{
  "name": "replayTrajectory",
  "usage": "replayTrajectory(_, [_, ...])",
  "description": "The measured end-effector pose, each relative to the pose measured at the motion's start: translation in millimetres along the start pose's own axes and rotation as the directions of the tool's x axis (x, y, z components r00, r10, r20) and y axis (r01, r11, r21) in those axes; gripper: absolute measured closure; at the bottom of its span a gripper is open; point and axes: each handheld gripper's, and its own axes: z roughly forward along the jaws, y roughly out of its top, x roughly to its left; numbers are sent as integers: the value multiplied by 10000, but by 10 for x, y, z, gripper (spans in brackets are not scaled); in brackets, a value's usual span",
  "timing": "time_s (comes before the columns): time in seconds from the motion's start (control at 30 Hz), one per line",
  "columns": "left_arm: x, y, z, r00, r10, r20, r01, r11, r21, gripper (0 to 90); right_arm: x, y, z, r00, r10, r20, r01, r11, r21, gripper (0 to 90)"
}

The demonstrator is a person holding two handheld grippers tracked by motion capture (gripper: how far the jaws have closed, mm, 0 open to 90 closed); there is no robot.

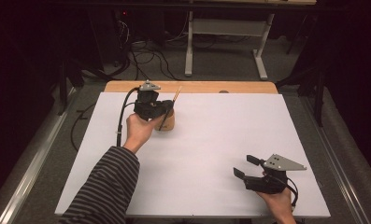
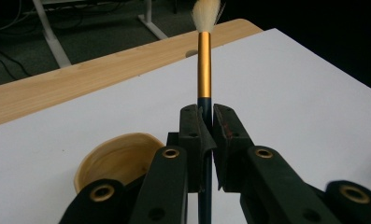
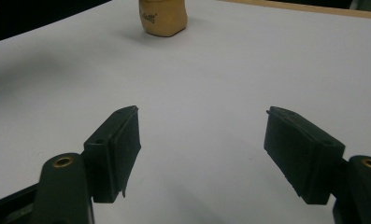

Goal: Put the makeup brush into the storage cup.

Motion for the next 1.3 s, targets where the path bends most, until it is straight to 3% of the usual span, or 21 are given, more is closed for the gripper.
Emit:
replayTrajectory(0.7, [248,94,202,9982,-309,-508,286,9986,-455,831,-17,-13,26,10000,-3,-6,3,10000,96,284])
replayTrajectory(1.3, [286,138,432,9944,-263,-1026,194,9975,-684,831,-14,-11,15,10000,-89,-36,89,9999,60,283])
